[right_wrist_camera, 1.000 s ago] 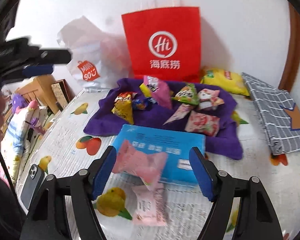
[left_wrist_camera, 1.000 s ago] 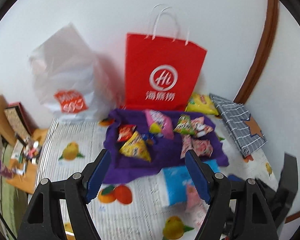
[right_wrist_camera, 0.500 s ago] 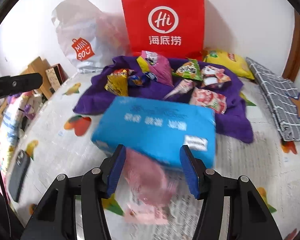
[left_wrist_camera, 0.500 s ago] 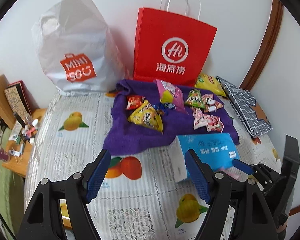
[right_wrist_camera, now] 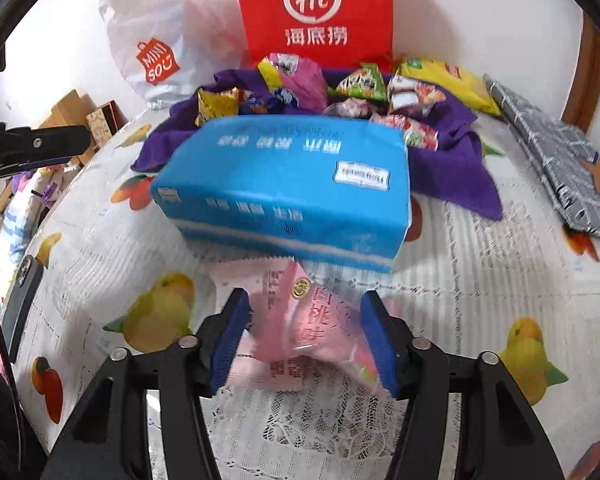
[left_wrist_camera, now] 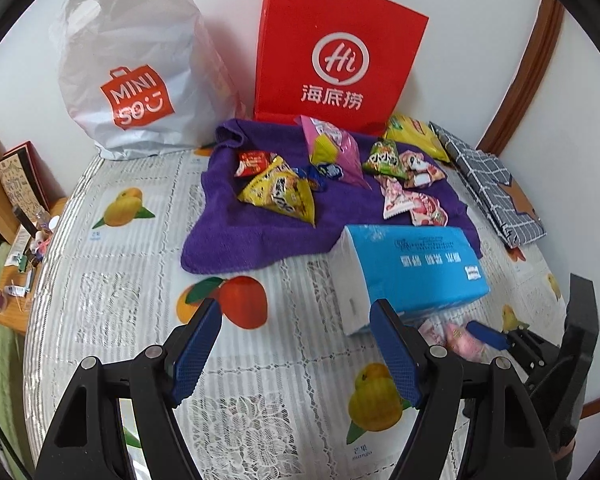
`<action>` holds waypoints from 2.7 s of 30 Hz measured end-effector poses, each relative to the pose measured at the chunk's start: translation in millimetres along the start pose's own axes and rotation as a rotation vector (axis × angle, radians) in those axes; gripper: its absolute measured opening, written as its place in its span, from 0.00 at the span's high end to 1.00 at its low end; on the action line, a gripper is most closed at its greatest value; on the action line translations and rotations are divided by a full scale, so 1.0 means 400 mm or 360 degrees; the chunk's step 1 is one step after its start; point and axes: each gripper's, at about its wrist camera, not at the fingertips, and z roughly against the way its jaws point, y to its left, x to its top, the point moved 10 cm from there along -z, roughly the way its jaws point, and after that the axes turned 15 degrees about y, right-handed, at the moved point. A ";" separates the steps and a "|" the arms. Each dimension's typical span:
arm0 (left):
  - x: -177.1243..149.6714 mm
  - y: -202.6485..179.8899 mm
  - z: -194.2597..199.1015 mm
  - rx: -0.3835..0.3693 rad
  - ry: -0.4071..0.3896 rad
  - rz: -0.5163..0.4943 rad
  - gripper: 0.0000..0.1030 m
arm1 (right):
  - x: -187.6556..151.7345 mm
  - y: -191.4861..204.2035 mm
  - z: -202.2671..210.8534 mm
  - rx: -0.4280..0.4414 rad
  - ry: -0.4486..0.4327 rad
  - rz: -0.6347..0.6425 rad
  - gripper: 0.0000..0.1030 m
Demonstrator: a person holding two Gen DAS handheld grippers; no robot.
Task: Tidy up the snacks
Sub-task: 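Reach both tools toward the pink candy packets beside the blue tissue pack, then grasp a pink candy packet with the right tool while the left tool grasps a pale pink packet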
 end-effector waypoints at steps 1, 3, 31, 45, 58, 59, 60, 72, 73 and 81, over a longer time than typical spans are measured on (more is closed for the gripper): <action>-0.004 -0.003 -0.004 0.0004 0.0006 -0.0005 0.27 | -0.003 -0.007 -0.003 0.0020 0.0003 -0.0014 0.36; -0.011 -0.009 -0.011 0.0010 0.0017 -0.0012 0.27 | -0.010 -0.018 -0.001 0.0033 0.0006 -0.0021 0.33; -0.027 -0.140 -0.092 0.0040 0.0110 -0.0141 0.27 | -0.086 -0.139 0.064 0.0028 -0.0017 0.0219 0.29; -0.059 -0.197 -0.141 0.0015 0.0195 -0.0166 0.27 | -0.053 -0.178 0.025 -0.0026 -0.0054 0.0079 0.56; -0.119 -0.332 -0.234 -0.0130 0.0315 -0.0110 0.30 | -0.077 -0.291 0.042 -0.0204 -0.0068 -0.0191 0.55; -0.119 -0.337 -0.233 -0.0087 0.0284 -0.0112 0.31 | -0.076 -0.288 0.039 -0.0228 -0.0061 -0.0182 0.55; -0.123 -0.341 -0.238 -0.0061 0.0287 -0.0114 0.31 | -0.076 -0.285 0.039 -0.0246 -0.0057 -0.0173 0.55; -0.126 -0.168 -0.190 0.0213 0.0153 -0.0017 0.67 | -0.051 -0.227 0.034 -0.0173 -0.0073 -0.0161 0.55; -0.126 -0.146 -0.187 0.0210 0.0146 0.0007 0.66 | -0.046 -0.218 0.031 -0.0167 -0.0074 -0.0155 0.55; -0.124 -0.113 -0.190 0.0287 -0.0008 -0.0003 0.62 | -0.034 -0.195 0.011 -0.0278 -0.0048 -0.0098 0.55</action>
